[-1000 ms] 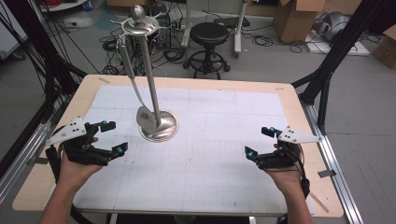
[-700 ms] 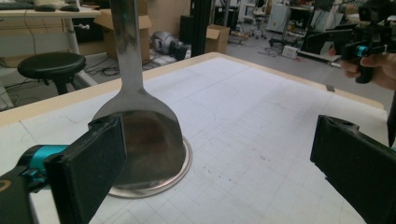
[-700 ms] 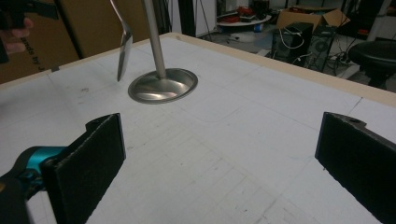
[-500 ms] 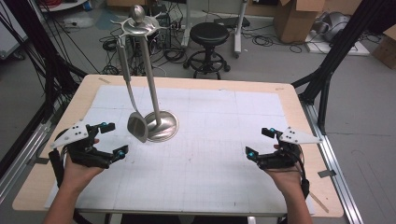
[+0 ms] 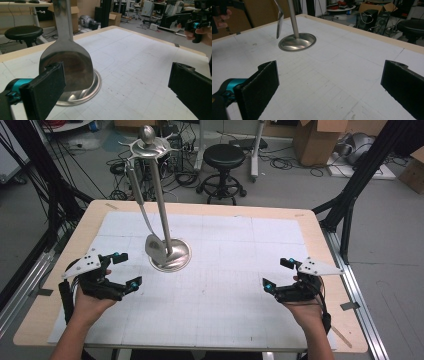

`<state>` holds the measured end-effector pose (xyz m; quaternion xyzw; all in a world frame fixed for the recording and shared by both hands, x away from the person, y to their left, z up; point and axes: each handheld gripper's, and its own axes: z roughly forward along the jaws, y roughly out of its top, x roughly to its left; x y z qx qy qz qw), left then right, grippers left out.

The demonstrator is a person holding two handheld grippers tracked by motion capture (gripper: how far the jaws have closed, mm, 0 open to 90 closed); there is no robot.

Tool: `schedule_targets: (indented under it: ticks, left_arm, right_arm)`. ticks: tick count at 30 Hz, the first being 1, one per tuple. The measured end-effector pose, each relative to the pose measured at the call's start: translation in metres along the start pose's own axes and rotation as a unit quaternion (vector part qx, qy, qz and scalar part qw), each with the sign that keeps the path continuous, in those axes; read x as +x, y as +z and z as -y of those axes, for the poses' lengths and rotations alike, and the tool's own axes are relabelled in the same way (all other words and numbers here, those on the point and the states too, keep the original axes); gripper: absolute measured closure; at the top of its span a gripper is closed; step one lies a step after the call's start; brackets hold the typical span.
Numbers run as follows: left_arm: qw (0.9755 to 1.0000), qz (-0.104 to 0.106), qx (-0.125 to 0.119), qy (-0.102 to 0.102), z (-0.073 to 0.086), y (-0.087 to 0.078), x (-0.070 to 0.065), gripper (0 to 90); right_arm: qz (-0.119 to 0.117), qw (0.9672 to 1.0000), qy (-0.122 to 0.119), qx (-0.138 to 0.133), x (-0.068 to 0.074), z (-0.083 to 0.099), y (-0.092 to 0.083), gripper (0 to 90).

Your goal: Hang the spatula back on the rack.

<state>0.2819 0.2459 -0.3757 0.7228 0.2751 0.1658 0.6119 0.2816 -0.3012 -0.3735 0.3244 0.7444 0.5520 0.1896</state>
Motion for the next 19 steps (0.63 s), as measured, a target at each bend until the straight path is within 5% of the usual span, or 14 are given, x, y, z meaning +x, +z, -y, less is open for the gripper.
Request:
schedule_targets:
  ticks: [19]
  left_arm:
    - [1.0000,-0.003,0.006,-0.005,0.0013,-0.0011,0.0021,1.7]
  right_arm:
    - [-0.003,1.0000,0.000,0.004,-0.0014,-0.0001,0.0034,0.4]
